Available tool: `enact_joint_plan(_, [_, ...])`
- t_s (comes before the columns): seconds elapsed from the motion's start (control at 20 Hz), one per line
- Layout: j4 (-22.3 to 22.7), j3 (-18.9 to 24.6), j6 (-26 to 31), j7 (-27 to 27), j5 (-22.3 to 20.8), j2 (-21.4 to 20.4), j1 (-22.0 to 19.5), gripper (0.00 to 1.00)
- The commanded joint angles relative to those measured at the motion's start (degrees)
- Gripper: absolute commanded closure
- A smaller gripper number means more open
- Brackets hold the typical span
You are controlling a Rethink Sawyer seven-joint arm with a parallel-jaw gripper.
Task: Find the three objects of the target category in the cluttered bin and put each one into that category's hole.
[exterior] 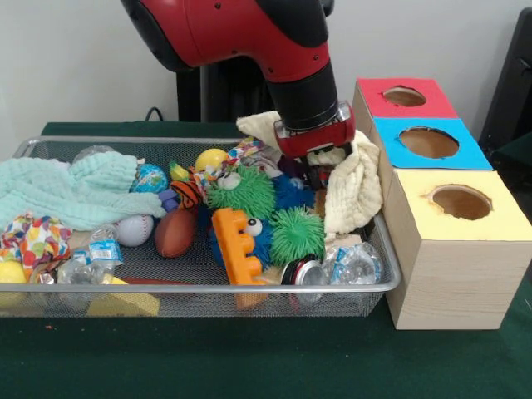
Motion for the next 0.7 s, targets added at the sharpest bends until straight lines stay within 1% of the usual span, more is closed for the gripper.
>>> enact_joint_plan(0.05, [1.9, 5.9, -5.2, 6.8, 1.3, 3.9, 1.8, 0.00])
enact_joint_plan(0.3, [1.8, 5.0, -5.7, 6.1, 0.4, 4.0, 1.5, 0.00])
enact_joint_plan(0.4, [1.9, 4.2, -4.4, 5.8, 0.3, 2.8, 1.3, 0.00])
enact_joint_plan(0.45, [2.0, 3.5, -3.3, 5.7, 0.2, 0.9, 1.2, 0.00])
enact_joint_plan(0.5, [2.1, 3.4, -3.5, 5.4, -0.1, 0.0, 0.6, 0.00])
enact_joint_plan(0.65, [1.8, 5.4, -4.5, 3.1, -1.2, -3.8, -2.6, 0.00])
enact_joint_plan(0.7, [1.5, 5.8, -4.0, 2.6, -1.1, -4.4, -3.1, 0.00])
